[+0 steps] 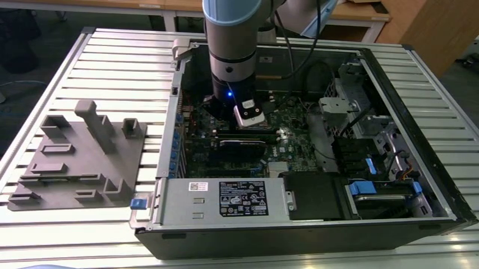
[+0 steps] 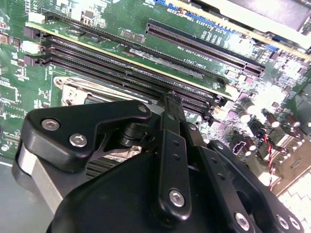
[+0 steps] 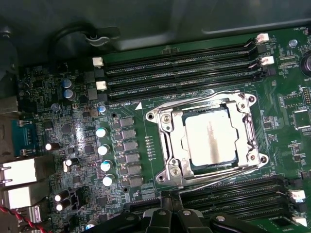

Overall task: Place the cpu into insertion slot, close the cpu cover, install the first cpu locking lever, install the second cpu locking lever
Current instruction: 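Install the second cpu locking lever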

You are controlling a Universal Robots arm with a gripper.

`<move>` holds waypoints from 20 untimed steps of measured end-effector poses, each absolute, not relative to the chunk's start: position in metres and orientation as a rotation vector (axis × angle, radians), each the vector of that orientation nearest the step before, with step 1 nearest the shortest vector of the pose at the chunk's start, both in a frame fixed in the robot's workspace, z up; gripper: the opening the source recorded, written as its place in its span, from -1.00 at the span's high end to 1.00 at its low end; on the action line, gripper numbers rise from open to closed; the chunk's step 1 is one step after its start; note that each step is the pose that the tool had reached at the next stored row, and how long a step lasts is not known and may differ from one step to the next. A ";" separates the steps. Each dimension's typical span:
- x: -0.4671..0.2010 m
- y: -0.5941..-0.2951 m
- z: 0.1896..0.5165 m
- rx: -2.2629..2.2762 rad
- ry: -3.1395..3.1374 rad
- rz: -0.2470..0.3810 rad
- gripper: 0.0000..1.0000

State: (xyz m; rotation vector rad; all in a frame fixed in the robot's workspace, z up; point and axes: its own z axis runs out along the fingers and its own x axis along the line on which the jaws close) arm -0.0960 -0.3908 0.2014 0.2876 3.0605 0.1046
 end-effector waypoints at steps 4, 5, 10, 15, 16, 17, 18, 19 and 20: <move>-0.100 -0.391 0.199 0.288 3.060 0.108 0.79; -0.100 -0.391 0.199 0.288 3.061 0.111 0.79; -0.101 -0.390 0.198 0.288 3.061 0.132 0.79; -0.101 -0.389 0.198 0.289 3.061 0.142 0.79; -0.101 -0.389 0.198 0.289 3.061 0.143 0.79; -0.101 -0.389 0.198 0.289 3.061 0.143 0.79; -0.101 -0.389 0.198 0.289 3.061 0.143 0.79; -0.101 -0.389 0.198 0.289 3.061 0.144 0.79; -0.101 -0.389 0.199 0.289 3.061 0.144 0.79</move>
